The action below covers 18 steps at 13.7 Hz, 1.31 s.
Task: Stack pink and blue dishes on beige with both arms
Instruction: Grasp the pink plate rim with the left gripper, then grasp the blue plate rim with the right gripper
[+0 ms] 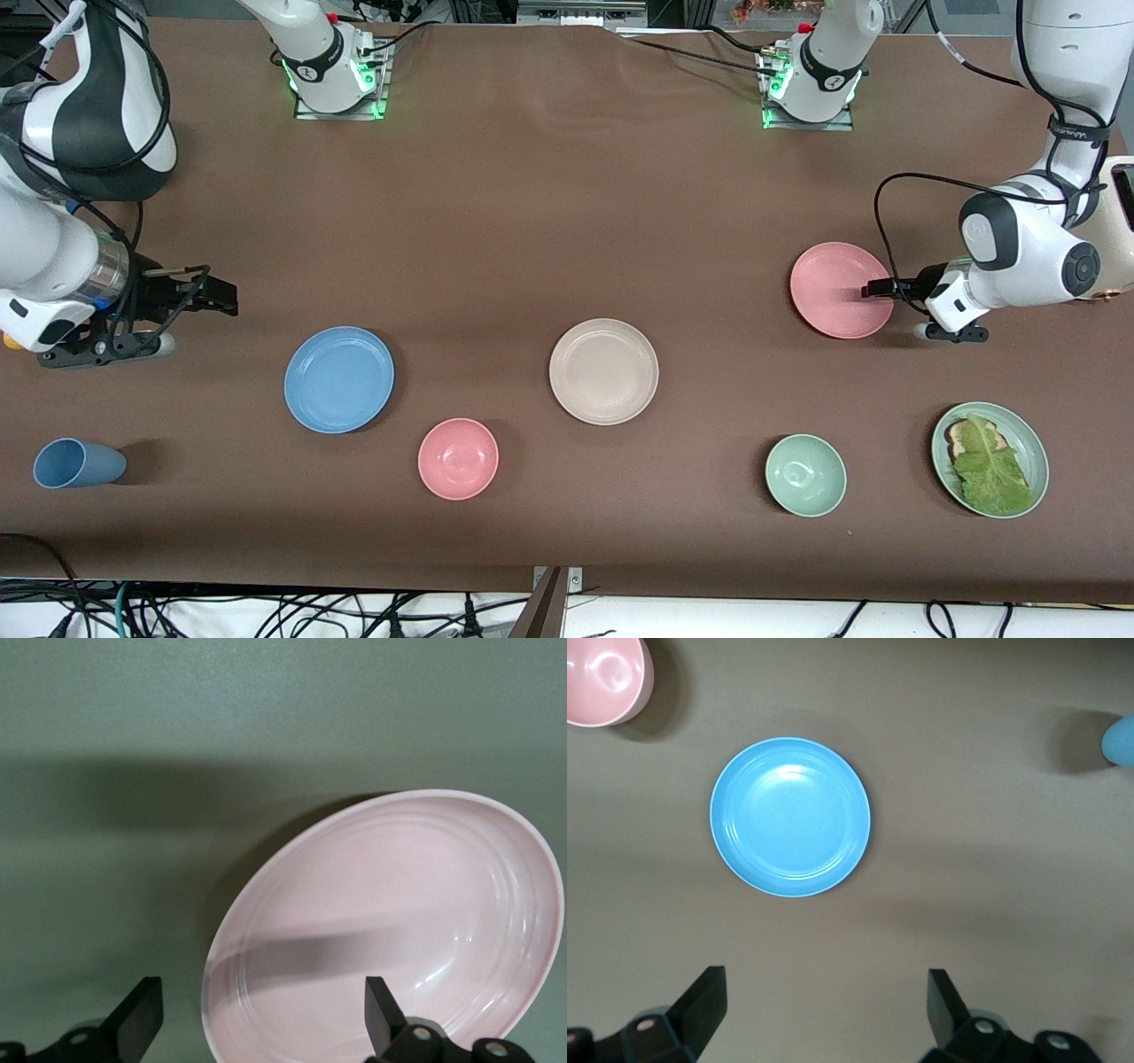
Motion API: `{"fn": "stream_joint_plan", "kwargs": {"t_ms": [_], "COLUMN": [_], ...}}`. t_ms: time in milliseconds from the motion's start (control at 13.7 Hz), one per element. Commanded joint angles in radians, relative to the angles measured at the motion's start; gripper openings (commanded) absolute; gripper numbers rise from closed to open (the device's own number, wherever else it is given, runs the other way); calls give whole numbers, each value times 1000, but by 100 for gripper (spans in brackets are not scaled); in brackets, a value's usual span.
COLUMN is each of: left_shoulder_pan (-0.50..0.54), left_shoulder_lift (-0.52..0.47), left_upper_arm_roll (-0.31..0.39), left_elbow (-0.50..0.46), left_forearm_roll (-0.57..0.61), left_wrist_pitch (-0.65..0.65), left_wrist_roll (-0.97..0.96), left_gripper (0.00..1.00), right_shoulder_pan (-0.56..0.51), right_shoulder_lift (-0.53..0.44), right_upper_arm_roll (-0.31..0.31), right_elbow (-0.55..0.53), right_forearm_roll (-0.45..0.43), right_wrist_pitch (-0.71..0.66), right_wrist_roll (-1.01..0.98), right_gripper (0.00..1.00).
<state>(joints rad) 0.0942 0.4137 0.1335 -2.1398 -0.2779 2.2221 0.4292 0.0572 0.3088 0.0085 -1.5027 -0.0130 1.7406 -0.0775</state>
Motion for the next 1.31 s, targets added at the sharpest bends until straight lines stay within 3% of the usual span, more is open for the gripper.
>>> {"fn": "stream_joint_plan", "kwargs": {"t_ms": [0,146,292,876,949,1022,1241], "left_shoulder_pan": [-14,-14,-13,-2,-2,-2,-2], "left_shoulder_lift": [7,7,8,-1,1,4,7], "left_upper_arm_roll": [3,3,6,18,18,18,18], "left_elbow": [9,9,-3,-15,-15,-14,-14], "left_forearm_roll": [-37,-56,-154,-159,-159,-158,-158], "left_wrist_pitch": [7,7,7,8,17,21,21], "left_wrist_roll": [36,98,225,310,310,310,310], "left_gripper": [100,100,100,100,83,58,28], "right_shoulder_pan": [-10,-19,-26,-7,-7,-10,-22], "right_shoulder_lift": [1,24,62,288,311,331,378], "right_upper_arm_roll": [4,2,2,2,2,2,2], "right_elbow": [1,2,7,7,1,-1,-33], "right_forearm_roll": [16,14,13,1,2,5,5], "right_wrist_pitch": [19,23,49,341,370,385,465], "right_wrist_roll": [-5,-5,-5,8,8,8,10], "right_gripper": [100,100,100,100,100,100,100]}}
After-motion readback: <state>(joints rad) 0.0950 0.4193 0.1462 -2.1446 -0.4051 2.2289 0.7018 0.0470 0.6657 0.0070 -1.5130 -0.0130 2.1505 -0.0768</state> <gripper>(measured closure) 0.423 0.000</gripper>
